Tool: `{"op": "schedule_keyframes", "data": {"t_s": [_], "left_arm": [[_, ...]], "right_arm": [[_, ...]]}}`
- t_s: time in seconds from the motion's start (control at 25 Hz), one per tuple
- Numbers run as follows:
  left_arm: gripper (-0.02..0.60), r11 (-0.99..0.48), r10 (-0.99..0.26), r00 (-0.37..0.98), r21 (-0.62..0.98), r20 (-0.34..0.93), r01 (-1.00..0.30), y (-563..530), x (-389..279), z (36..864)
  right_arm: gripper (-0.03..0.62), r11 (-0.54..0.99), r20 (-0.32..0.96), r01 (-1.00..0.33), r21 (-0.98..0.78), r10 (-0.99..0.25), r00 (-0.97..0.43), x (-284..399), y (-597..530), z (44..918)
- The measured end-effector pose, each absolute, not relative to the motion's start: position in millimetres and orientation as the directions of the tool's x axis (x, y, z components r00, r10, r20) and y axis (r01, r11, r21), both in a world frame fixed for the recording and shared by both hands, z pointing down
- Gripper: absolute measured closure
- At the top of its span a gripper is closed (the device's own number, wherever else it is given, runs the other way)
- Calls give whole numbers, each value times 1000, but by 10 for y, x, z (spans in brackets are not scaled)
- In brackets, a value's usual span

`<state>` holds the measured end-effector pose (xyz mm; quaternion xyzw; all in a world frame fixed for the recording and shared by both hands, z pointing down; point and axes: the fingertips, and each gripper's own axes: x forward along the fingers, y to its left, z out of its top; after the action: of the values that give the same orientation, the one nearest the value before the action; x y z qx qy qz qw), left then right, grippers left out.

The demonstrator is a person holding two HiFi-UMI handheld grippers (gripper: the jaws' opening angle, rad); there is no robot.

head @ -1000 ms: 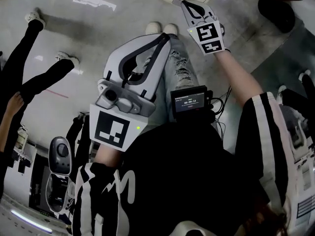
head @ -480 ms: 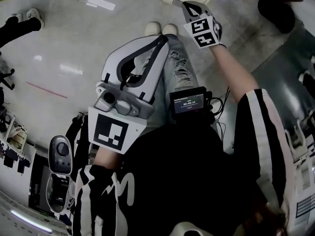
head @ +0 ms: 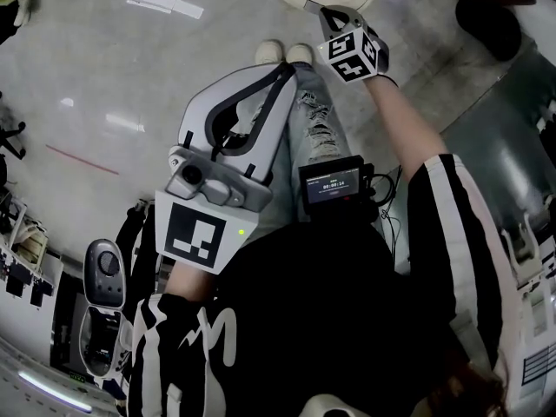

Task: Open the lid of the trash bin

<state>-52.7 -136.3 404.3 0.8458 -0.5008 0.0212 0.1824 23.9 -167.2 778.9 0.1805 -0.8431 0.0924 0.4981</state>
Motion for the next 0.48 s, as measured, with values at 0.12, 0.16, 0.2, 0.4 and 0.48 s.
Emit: {"op": "schedule_keyframes", "data": {"t_s": [0.12, 0.16, 0.2, 0.4, 0.48], "left_arm": [[574, -429, -840, 495, 286, 221, -857, -1373, -549, 4038], [574, -429, -840, 495, 287, 222, -857, -1377, -555, 4035], [574, -429, -840, 495, 286, 222, -857, -1379, -557, 4034], [574, -430, -840, 495, 284, 220, -857, -1375, -537, 4039], [574, -428, -842, 493, 287, 217, -857, -1382, -533, 4036]], "right_arm": [[588, 912, 887, -409, 25, -209, -411, 256, -1680, 7847], [588, 909, 889, -415, 21, -207, -409, 256, -1686, 7853], [588, 908, 889, -419, 18, -206, -409, 255, -1689, 7856], [588, 903, 890, -428, 21, -213, -404, 266, -1675, 7872], [588, 890, 888, -456, 11, -218, -405, 269, -1676, 7878]]}}
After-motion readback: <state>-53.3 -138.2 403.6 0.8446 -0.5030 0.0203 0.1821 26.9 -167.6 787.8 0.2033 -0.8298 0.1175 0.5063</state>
